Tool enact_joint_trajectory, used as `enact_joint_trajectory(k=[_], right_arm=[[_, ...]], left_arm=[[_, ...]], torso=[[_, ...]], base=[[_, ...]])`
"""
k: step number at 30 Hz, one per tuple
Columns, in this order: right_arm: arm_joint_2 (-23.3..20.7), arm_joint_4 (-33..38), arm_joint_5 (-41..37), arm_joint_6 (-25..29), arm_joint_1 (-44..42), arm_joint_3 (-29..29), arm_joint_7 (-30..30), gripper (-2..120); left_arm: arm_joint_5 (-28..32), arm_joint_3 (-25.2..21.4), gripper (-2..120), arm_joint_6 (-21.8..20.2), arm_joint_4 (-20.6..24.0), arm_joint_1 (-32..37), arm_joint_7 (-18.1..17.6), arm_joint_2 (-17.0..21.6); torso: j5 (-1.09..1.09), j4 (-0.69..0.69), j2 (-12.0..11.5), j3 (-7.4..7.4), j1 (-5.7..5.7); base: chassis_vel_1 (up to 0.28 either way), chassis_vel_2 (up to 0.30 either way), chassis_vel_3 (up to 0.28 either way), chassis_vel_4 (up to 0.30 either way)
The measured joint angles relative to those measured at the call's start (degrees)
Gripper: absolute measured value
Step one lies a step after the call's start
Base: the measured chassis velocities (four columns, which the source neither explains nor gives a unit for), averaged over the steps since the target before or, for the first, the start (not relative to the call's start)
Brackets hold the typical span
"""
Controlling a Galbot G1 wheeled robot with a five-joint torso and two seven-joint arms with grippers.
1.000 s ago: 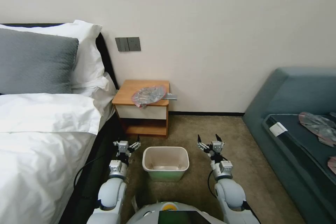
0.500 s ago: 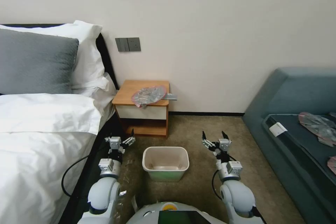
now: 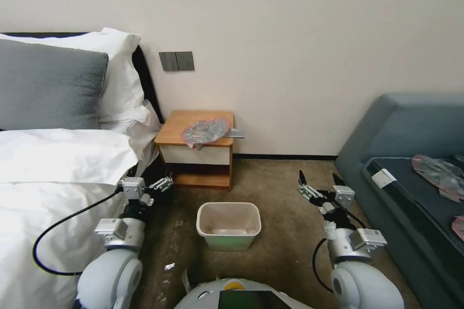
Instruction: Pick up the garbage bag from the table and place it over the trash can.
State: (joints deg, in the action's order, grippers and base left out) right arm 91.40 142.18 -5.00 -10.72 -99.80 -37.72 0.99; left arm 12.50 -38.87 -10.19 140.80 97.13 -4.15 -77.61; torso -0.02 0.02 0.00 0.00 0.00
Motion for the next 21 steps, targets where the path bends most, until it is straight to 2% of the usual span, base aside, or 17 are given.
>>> enact_joint_trajectory(k=[12, 14, 15, 16, 18, 19, 21], right_arm=[[-2.4, -2.3, -4.6, -0.1, 0.7, 0.5, 1.1, 100], [-3.9, -3.5, -9.3, -0.5, 1.9, 0.5, 0.9, 100], [-5.2, -4.2, -14.2, -1.6, 3.4, 0.6, -0.1, 100], [-5.2, -4.2, -14.2, -1.6, 3.4, 0.6, -0.1, 100], [-7.5, -5.5, -23.6, -3.3, 6.3, 0.6, -2.9, 100], [-7.5, -5.5, -23.6, -3.3, 6.3, 0.6, -2.9, 100], [-9.3, -6.7, -29.3, -4.1, 9.2, 0.6, -4.8, 100]], left_arm=[[0.0, 0.2, 100, 4.2, -4.1, 0.1, 0.2, -0.5], [0.1, 0.3, 100, 4.8, -3.9, 0.6, -0.1, -0.8], [0.3, 0.4, 100, 4.8, -3.3, 0.8, -0.2, -0.9], [0.3, 0.4, 100, 4.8, -3.3, 0.8, -0.2, -0.9], [0.6, 0.6, 100, 4.8, -2.9, 0.8, -0.3, -0.5], [0.6, 0.6, 100, 4.8, -2.9, 0.8, -0.3, -0.5], [0.6, 0.7, 100, 4.7, -2.9, 1.0, -0.2, -0.3]], torso=[[0.02, -0.02, 0.0, 0.0, 0.0], [0.03, -0.02, 0.0, 0.0, 0.0], [0.03, -0.02, 0.0, 0.0, 0.0], [0.03, -0.02, 0.0, 0.0, 0.0], [0.02, -0.02, 0.0, 0.0, 0.0], [0.02, -0.02, 0.0, 0.0, 0.0], [0.03, -0.04, 0.0, 0.0, 0.0]], base=[[0.0, 0.0, 0.0, 0.0], [0.0, 0.0, 0.0, 0.0], [0.0, 0.0, 0.0, 0.0], [0.0, 0.0, 0.0, 0.0], [0.0, 0.0, 0.0, 0.0], [0.0, 0.0, 0.0, 0.0], [0.0, 0.0, 0.0, 0.0]])
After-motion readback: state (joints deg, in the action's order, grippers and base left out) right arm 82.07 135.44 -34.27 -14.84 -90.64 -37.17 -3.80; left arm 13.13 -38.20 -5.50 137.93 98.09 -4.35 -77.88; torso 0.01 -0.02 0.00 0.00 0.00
